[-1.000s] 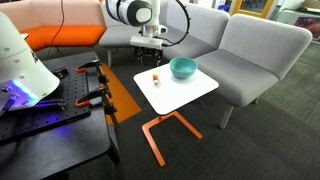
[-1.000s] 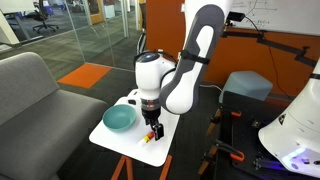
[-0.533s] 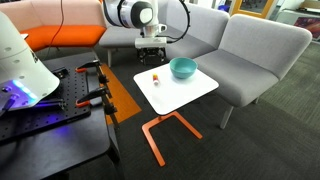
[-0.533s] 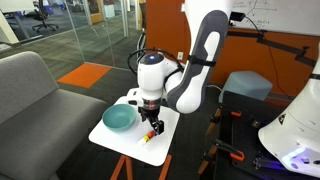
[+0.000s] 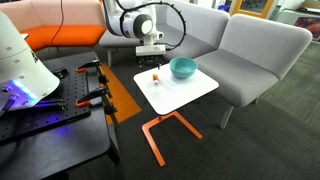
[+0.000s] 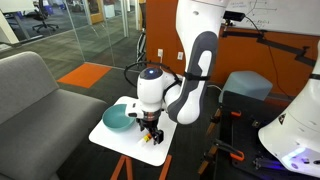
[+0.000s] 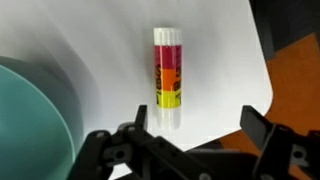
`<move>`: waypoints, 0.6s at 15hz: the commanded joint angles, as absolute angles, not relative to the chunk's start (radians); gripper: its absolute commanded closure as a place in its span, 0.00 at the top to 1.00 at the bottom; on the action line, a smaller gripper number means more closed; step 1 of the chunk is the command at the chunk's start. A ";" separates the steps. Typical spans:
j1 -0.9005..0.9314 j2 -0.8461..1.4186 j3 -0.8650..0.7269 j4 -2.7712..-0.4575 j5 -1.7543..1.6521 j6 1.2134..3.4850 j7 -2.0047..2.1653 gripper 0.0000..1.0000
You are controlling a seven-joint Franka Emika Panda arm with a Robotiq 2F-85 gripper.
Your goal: Put the glue stick in the green bowl
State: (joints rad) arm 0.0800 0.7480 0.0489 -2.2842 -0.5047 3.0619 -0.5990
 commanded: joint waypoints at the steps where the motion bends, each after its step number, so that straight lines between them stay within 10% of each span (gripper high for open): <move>1: 0.095 0.800 0.030 -2.232 -0.531 3.083 -0.579 1.00; 9: 0.063 0.890 0.050 -2.148 -0.532 3.068 -0.599 0.27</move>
